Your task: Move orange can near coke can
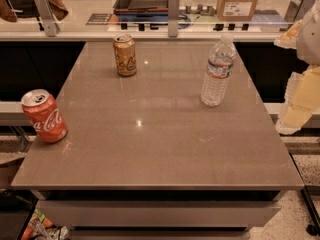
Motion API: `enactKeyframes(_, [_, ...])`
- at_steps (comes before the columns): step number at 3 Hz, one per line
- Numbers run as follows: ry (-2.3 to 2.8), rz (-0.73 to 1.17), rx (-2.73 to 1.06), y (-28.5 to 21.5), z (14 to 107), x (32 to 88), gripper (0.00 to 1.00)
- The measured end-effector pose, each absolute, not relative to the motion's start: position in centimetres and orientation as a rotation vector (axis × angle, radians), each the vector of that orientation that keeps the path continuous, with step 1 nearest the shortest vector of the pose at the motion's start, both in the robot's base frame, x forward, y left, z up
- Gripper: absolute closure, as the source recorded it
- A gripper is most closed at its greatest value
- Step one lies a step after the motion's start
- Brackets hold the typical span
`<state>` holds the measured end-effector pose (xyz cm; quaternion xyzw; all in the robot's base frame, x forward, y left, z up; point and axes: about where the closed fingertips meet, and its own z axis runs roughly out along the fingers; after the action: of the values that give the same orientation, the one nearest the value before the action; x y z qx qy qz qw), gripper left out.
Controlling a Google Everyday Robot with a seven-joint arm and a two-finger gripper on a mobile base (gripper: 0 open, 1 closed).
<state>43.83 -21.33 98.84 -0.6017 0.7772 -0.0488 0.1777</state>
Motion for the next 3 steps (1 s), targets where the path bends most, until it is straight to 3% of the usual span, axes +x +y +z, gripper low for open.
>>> enactKeyframes(2, [2.168, -0.127, -1.691, -20.5, 99.0, 44.1, 0.00])
enactKeyframes(3, [2.100, -0.077, -1.674, -17.2, 99.2, 44.6, 0.00])
